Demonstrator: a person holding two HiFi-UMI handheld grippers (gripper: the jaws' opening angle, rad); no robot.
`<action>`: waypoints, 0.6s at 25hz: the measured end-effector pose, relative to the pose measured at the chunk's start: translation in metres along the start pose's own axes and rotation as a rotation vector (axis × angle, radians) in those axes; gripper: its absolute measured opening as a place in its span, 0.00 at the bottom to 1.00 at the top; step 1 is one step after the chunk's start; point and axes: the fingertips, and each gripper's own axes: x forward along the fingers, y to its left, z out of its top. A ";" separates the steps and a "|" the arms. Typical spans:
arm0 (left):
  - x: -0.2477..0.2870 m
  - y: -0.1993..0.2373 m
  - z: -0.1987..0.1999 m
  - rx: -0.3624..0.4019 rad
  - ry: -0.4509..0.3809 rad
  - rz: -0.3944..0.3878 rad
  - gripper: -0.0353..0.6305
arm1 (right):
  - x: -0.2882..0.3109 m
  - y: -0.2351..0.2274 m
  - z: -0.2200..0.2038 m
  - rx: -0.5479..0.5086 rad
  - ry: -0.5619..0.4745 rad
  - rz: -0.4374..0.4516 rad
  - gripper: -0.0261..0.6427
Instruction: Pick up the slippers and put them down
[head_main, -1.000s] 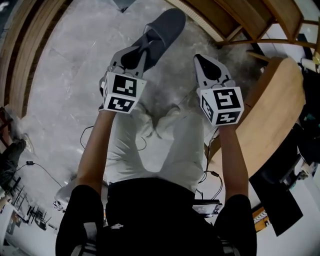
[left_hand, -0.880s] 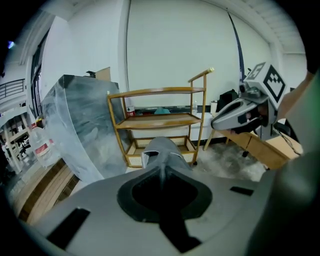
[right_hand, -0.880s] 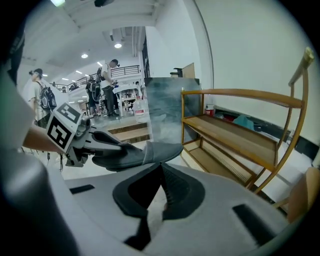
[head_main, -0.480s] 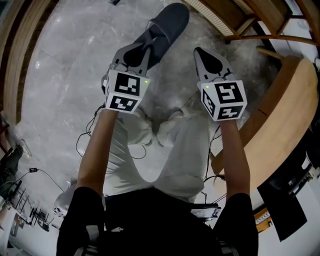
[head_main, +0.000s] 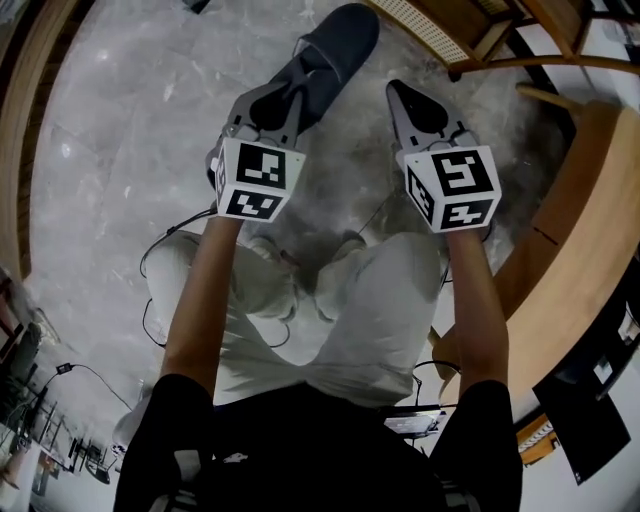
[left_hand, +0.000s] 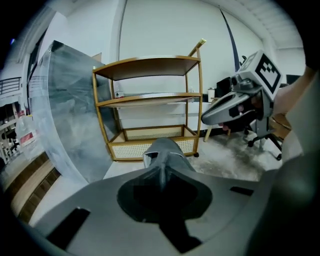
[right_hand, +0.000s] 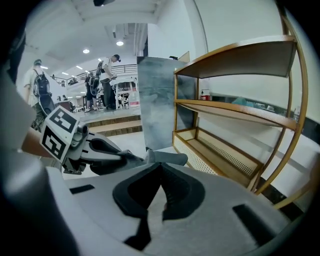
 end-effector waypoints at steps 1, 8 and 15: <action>0.005 -0.001 -0.005 -0.012 -0.005 0.006 0.09 | 0.003 -0.003 -0.004 0.000 -0.003 0.000 0.04; 0.042 -0.014 -0.038 -0.066 -0.030 0.000 0.09 | 0.023 -0.015 -0.034 -0.013 -0.014 -0.015 0.04; 0.075 -0.028 -0.065 -0.046 -0.010 -0.024 0.09 | 0.033 -0.026 -0.069 -0.009 0.005 -0.029 0.04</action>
